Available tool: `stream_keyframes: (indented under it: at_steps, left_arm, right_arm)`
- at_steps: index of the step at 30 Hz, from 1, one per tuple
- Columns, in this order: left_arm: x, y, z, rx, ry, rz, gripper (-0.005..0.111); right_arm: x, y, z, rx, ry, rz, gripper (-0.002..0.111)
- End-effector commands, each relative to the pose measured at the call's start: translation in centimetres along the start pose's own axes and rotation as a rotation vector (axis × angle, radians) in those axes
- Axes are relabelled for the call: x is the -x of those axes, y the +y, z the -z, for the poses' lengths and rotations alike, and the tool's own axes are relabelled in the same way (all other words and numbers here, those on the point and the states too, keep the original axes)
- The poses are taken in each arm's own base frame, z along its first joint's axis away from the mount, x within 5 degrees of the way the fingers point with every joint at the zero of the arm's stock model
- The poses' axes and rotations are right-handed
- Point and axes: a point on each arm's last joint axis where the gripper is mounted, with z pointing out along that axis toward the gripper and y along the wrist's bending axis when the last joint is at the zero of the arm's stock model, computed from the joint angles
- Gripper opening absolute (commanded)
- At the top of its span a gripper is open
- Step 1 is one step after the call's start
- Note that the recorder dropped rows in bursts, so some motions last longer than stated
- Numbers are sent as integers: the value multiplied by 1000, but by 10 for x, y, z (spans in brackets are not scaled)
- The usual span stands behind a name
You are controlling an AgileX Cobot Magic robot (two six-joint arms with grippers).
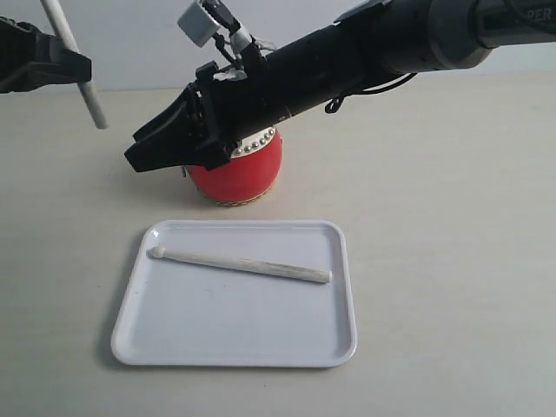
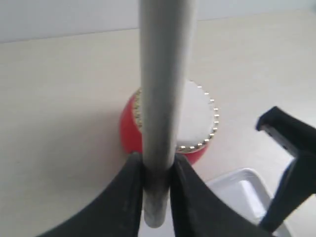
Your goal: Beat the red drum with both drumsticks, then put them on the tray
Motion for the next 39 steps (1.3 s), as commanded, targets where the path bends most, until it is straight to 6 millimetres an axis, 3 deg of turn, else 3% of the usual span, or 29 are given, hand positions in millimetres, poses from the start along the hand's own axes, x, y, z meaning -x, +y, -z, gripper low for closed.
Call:
stream_keyframes:
  at_steps: [1, 7, 28, 31, 37, 39]
  left_arm:
    - [1, 22, 7, -175, -61, 85, 0]
    - [-27, 6, 7, -468, -84, -34, 0]
    - [-40, -5, -3, -554, -87, -82, 0]
    - [-39, -5, -3, -554, -92, -79, 0]
    - [-39, -5, -3, -554, -92, -79, 0]
    - [-39, -5, -3, -554, -92, -79, 0]
  right_arm:
    - [2, -2, 2, -7, -30, -8, 40]
    - [4, -1, 2, 1, -57, -100, 40]
    - [7, 6, 2, 84, -80, -148, 39]
    - [7, 6, 2, 84, -79, -162, 32]
    - [7, 6, 2, 86, -77, -209, 0]
    - [7, 6, 2, 86, -77, -211, 0]
